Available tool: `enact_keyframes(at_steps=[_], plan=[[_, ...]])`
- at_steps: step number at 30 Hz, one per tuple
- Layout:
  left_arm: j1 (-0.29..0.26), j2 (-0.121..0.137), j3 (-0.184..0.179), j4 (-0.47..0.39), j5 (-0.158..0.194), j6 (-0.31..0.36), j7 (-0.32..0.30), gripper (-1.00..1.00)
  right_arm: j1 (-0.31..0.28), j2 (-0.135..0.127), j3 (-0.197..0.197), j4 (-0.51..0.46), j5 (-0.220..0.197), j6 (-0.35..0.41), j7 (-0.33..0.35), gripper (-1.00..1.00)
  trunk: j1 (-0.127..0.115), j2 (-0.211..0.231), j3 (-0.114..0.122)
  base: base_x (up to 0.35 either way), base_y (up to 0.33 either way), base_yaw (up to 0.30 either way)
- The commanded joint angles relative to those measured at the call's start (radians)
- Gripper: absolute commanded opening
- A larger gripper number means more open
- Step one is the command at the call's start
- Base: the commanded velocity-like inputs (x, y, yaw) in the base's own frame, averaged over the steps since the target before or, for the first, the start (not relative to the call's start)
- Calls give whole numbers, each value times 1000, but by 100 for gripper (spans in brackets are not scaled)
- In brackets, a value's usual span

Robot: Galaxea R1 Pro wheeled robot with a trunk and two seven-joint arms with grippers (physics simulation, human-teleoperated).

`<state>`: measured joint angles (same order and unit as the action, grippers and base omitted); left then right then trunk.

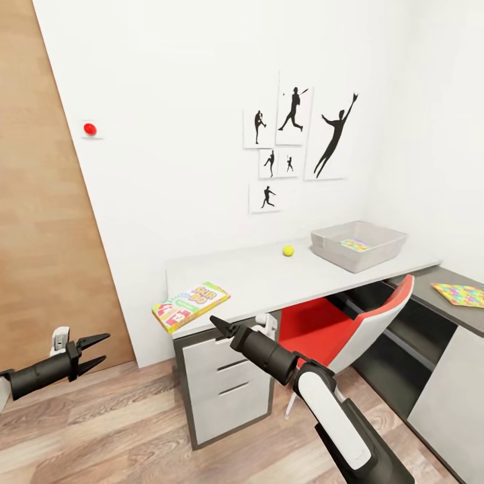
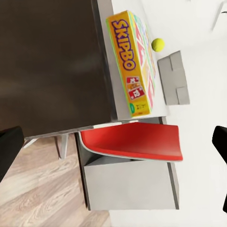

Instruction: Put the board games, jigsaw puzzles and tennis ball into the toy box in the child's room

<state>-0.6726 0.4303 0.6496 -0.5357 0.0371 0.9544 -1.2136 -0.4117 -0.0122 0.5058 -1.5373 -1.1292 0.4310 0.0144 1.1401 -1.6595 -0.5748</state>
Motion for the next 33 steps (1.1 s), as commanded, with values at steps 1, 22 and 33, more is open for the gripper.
enact_keyframes(at_steps=[1,22,33], plan=[[-1,0,1,0,1,9,-2,100,-1,0,0,-1,-3,2,1,100,0,-1,-1,4,-12,0],[-1,-1,4,0,1,6,-3,100,-1,-2,0,0,-6,-42,1,100,0,-1,14,2,-1,-189],[-1,-1,3,0,1,6,-3,100,-1,-2,2,-1,-4,-43,1,100,0,-1,15,88,64,-33]])
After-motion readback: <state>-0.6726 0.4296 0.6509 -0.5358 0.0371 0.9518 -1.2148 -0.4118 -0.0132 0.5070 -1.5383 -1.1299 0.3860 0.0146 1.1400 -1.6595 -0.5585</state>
